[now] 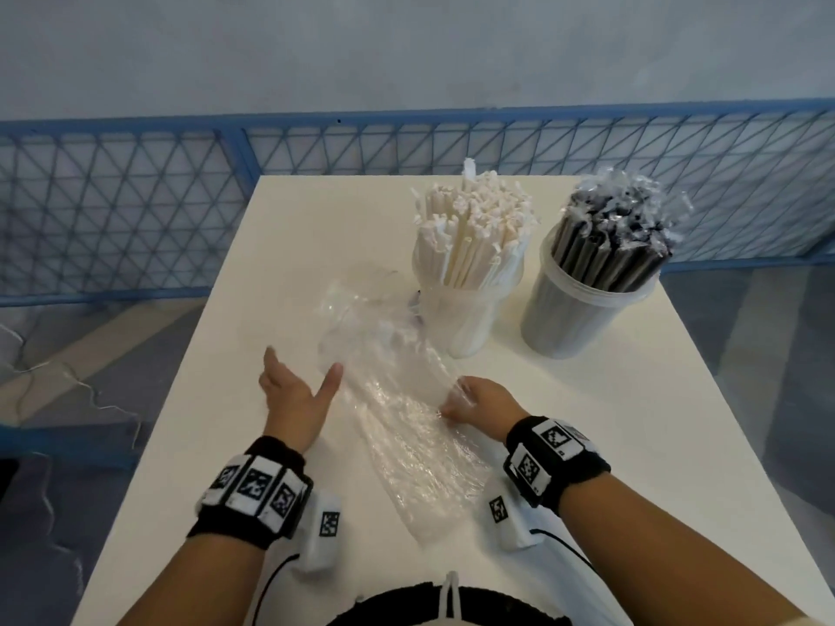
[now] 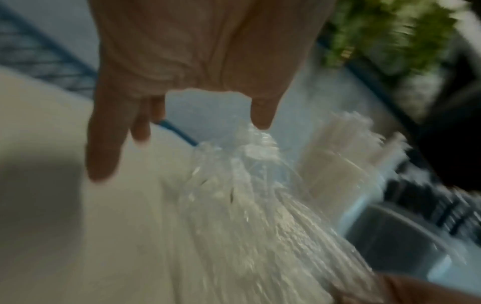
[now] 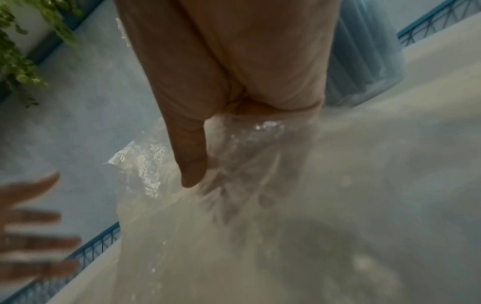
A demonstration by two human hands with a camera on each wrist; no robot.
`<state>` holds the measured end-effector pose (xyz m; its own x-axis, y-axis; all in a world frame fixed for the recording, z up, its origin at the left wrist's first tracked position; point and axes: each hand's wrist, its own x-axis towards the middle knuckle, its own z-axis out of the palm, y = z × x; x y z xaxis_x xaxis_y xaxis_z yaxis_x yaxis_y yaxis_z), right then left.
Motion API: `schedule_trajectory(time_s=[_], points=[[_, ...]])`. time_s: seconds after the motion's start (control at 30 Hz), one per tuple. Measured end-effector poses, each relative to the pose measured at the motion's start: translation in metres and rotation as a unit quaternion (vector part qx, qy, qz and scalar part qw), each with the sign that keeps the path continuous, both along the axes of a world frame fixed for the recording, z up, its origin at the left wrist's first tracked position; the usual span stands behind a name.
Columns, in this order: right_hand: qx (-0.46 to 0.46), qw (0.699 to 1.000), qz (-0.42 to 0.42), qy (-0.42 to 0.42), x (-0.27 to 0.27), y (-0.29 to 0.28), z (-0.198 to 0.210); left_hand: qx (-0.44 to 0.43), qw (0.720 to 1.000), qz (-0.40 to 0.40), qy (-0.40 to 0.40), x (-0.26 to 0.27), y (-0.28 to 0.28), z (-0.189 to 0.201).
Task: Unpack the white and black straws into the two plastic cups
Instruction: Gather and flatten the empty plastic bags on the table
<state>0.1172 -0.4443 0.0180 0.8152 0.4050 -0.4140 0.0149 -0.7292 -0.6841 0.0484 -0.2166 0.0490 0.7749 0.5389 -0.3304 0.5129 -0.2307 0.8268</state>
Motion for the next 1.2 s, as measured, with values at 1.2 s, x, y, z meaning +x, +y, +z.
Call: schedule_trajectory(time_s=[1.2], points=[[0.387,0.874,-0.087,0.281,-0.016,0.070,0.023,-0.285,0.953,-0.095,-0.043,-0.019,0.039,0.020]])
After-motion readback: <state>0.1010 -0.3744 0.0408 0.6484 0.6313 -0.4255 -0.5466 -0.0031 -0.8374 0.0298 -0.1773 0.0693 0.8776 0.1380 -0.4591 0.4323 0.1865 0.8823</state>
